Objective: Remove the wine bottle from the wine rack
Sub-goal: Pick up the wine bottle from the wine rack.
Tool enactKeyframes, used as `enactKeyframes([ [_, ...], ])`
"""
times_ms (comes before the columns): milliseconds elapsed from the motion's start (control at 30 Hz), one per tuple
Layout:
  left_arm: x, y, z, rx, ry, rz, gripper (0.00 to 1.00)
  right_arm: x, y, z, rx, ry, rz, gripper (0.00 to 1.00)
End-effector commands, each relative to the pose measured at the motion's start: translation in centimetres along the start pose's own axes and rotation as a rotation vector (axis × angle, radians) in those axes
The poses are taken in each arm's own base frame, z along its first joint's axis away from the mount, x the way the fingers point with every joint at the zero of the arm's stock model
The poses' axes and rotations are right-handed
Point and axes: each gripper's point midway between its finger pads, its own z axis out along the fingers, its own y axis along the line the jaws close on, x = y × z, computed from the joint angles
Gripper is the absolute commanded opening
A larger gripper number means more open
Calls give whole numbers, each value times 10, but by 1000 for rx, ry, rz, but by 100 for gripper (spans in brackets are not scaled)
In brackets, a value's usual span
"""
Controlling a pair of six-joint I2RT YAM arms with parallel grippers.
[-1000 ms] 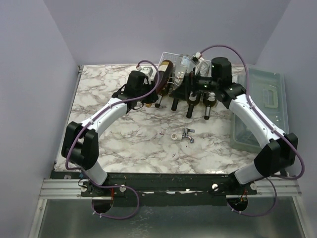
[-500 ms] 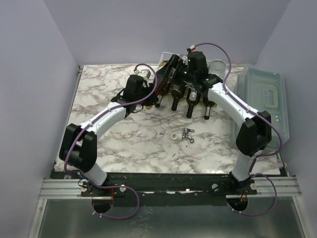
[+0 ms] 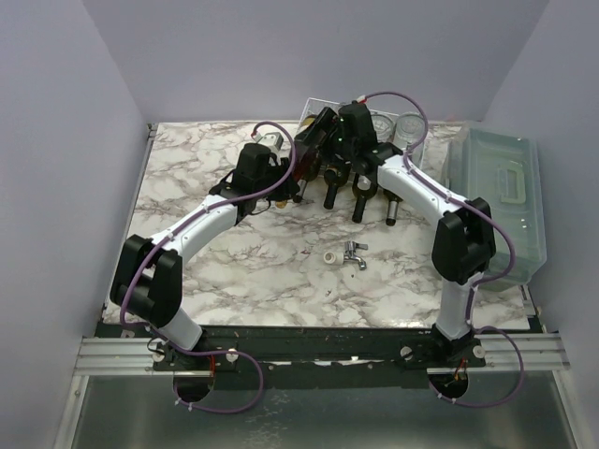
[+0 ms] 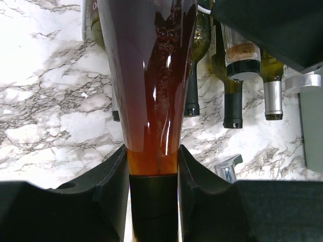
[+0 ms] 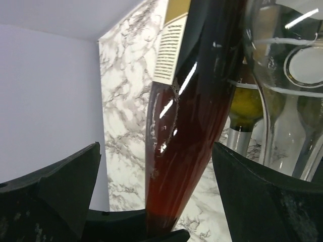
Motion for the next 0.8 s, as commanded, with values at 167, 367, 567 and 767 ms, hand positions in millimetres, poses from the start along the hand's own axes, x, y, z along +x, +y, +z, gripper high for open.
enactKeyframes([
  [167,-132,-41,-55,107,-458,18,0,15,-6,17,65,-11,7,96],
  [367,-133,-41,-59,112,-464,17,0,25,-15,26,110,11,35,96],
  [567,-134,-42,-64,122,-467,21,0,31,-24,32,151,0,39,95],
  [767,-132,-43,-65,129,-463,24,0,35,-24,38,162,7,50,94],
])
